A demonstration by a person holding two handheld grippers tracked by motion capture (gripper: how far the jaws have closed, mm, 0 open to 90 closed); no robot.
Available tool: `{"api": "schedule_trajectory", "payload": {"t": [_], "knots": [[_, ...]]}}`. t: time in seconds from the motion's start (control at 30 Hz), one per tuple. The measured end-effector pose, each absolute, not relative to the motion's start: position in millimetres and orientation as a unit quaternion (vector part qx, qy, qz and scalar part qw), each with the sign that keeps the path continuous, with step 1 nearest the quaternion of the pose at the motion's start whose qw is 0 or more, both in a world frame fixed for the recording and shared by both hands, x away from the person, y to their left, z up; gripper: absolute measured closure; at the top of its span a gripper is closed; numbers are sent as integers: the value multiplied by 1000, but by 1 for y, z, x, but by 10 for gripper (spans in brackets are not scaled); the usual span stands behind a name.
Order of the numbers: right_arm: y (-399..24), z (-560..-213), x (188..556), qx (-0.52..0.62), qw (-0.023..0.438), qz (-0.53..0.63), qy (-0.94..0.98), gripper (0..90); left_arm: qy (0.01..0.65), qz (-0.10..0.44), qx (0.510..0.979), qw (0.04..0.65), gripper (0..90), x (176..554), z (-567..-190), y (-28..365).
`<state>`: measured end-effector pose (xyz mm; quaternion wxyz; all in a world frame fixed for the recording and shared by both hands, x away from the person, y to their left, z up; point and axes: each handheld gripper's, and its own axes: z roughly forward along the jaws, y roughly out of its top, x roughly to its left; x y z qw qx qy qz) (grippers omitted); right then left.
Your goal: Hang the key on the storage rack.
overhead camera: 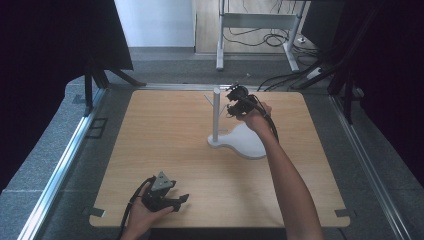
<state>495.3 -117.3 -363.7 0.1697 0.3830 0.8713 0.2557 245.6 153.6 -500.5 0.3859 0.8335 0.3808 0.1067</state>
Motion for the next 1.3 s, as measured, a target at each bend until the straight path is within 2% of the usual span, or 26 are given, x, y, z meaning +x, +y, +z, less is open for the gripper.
{"api": "schedule_trajectory", "payload": {"t": [1.3], "knots": [[-102,-365,498,376,199,238,873,829,373,104,838,385,307,244,-499,152]]}}
